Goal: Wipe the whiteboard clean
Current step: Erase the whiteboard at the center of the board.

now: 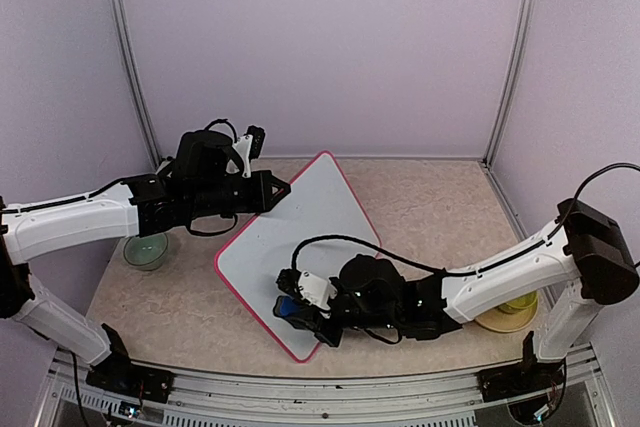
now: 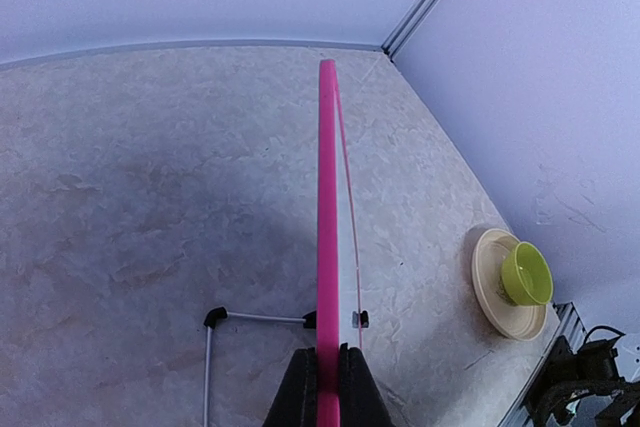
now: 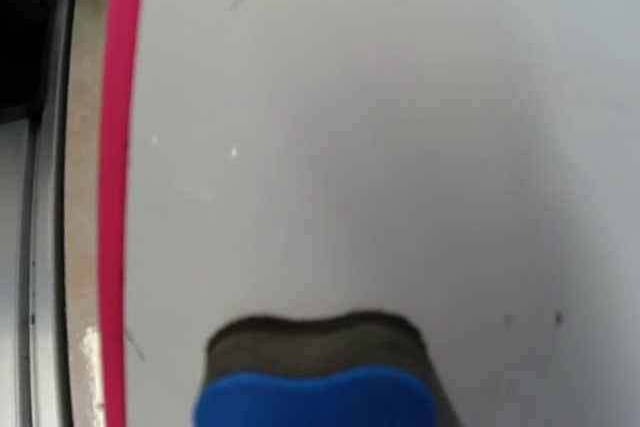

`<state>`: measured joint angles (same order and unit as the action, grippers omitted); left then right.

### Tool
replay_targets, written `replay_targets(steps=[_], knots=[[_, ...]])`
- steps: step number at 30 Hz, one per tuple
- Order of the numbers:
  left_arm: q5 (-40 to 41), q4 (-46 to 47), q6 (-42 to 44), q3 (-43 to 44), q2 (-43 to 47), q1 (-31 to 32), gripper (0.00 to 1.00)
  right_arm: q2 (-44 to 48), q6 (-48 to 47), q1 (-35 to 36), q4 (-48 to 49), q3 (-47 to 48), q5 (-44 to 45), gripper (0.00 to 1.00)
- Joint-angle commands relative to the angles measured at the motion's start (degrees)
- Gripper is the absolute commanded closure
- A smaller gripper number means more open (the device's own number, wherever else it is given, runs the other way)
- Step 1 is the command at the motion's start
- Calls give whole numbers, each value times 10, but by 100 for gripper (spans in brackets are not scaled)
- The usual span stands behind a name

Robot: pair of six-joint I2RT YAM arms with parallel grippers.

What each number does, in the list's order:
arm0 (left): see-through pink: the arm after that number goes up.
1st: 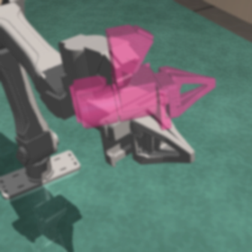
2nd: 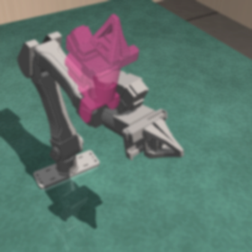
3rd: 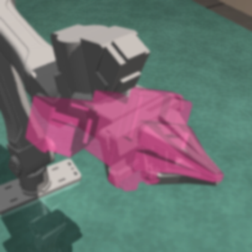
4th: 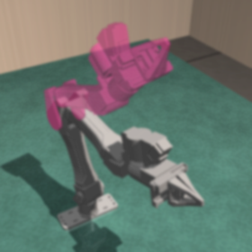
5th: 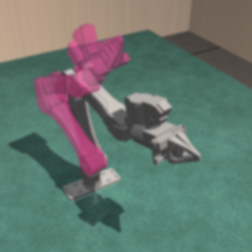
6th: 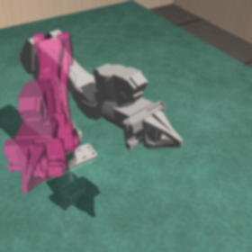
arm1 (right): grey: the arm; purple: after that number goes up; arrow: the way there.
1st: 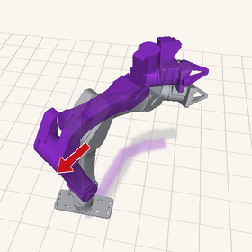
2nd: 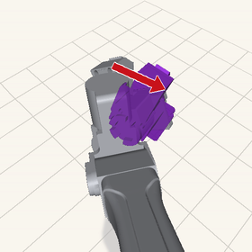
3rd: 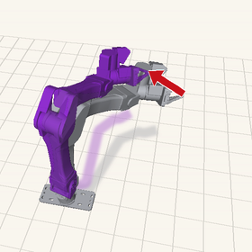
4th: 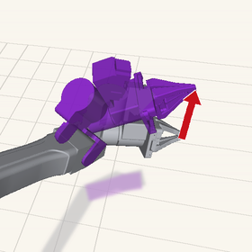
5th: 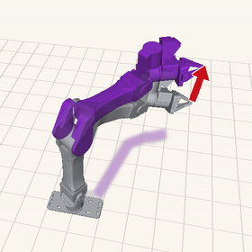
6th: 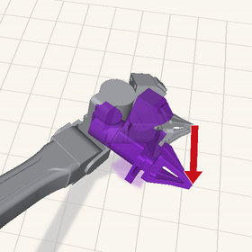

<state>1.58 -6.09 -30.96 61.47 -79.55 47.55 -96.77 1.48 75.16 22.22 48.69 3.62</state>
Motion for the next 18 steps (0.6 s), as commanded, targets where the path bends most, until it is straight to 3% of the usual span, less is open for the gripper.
replay_targets(steps=[1,18], knots=[[-31,-49,-13,2,-20,13,100,-18,-13,-44,19,2,31,100],[-28,-54,-9,2,-19,12,100,-4,-24,-114,35,-4,10,100]])
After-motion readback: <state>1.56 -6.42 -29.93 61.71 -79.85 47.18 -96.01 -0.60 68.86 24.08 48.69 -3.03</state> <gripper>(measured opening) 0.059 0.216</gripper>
